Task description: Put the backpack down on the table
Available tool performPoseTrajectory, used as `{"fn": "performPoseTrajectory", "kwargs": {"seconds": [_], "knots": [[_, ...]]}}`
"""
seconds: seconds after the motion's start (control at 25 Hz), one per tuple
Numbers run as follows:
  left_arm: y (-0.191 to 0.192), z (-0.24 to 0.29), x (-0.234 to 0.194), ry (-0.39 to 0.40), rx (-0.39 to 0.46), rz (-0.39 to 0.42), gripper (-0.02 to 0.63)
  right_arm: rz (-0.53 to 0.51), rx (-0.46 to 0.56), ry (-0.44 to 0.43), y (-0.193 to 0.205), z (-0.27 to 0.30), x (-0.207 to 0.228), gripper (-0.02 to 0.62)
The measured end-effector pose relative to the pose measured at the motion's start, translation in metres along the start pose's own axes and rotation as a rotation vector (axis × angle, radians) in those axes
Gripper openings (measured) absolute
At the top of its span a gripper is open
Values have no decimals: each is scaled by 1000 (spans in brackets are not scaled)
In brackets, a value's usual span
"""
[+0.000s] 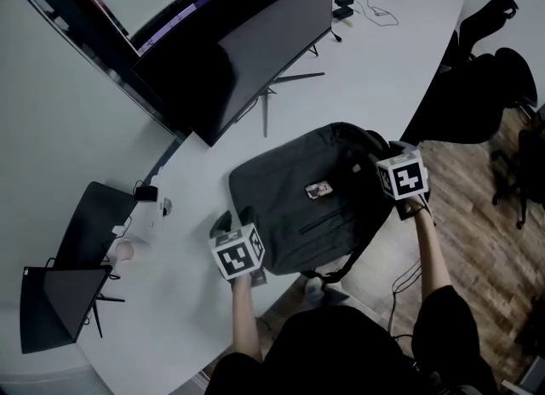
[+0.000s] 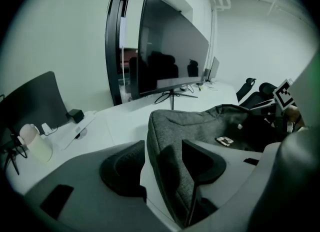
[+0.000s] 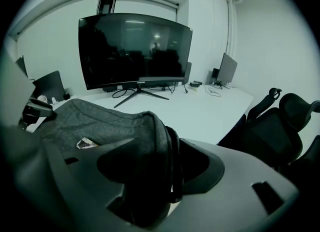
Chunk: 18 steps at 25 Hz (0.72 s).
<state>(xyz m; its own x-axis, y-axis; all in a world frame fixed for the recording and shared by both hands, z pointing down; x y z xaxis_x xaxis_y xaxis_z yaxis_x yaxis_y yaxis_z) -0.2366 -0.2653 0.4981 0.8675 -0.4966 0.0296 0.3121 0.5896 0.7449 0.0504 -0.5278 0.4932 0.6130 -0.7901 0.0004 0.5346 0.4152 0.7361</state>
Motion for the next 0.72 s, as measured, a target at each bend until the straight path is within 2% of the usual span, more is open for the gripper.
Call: {"fn": "performPoseTrajectory", "kwargs": {"seconds": [0.16, 0.24, 0.32, 0.52, 0.72], "knots": [[-9, -15, 0, -14, 85, 52, 179, -36, 94, 60, -8, -21, -1, 226], [-13, -24, 0, -13, 126, 74, 118, -67, 150, 71, -13, -35, -5, 108], [-15, -32, 2, 1, 159, 92, 65, -87, 187, 69, -14, -46, -11, 44], [-15, -47, 8, 57, 200, 131, 21, -37, 263, 20, -8, -67, -24, 18], [-9, -69, 15, 137, 253, 108, 17, 14, 369, -31, -1, -91, -41, 15]]}}
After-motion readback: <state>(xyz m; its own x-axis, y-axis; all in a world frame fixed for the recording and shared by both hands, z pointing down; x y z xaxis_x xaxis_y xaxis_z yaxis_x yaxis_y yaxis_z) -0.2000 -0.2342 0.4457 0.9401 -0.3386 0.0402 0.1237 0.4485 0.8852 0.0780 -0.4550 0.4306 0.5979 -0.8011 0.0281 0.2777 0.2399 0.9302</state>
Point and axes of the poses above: the fingertips, and each gripper's own axes: z forward along the fingers, x to its right, y out of its underside, the point moved 6 cm from there along -z, backward along the fingers, and after that the axes turned 6 degrees about -y, right-handed, at the moved point
